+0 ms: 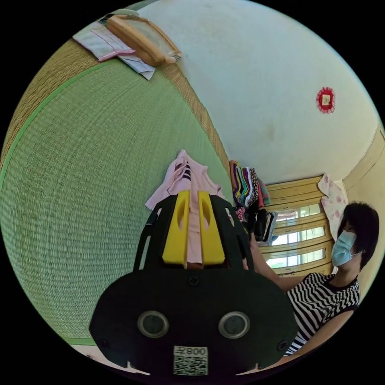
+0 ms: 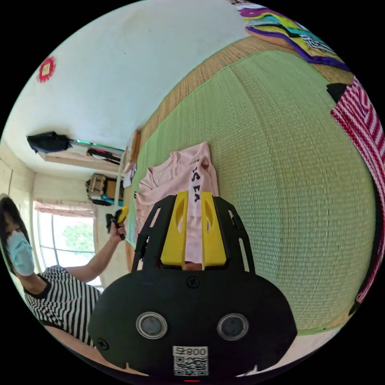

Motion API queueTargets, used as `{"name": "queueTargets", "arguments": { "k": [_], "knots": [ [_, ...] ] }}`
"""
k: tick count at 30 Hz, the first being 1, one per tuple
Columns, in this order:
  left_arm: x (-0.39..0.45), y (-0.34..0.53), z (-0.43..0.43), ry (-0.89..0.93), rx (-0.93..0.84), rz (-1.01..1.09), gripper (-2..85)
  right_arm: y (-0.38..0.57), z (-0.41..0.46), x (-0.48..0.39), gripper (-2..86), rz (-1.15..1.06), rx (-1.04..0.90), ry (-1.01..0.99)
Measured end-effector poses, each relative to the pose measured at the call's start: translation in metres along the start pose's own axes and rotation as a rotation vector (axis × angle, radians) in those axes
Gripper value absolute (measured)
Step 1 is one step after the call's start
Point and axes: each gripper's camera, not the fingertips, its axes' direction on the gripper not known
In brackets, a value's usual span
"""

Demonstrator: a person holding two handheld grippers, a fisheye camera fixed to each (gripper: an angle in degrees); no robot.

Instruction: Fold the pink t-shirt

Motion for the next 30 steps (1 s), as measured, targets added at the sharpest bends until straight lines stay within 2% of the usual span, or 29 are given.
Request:
{"name": "queueTargets", "arguments": {
  "k": [8,19,30],
  "knots": [
    [0.041,-0.010,0.045,-0.157,-0.146,0.163,5.3,0.027,0.061,-0.065,7.9,-0.176,-0.074,0.361],
    [0.059,-0.031,0.082,-0.350,-0.200,0.239,5.6,0.047,0.127,-0.118,7.6,-0.323,-0.104,0.545],
    [0.045,-0.049,0.090,-0.203,-0.158,0.142,4.7,0.074,0.180,-0.160,7.6,-0.437,-0.095,0.696]
  ]
}}
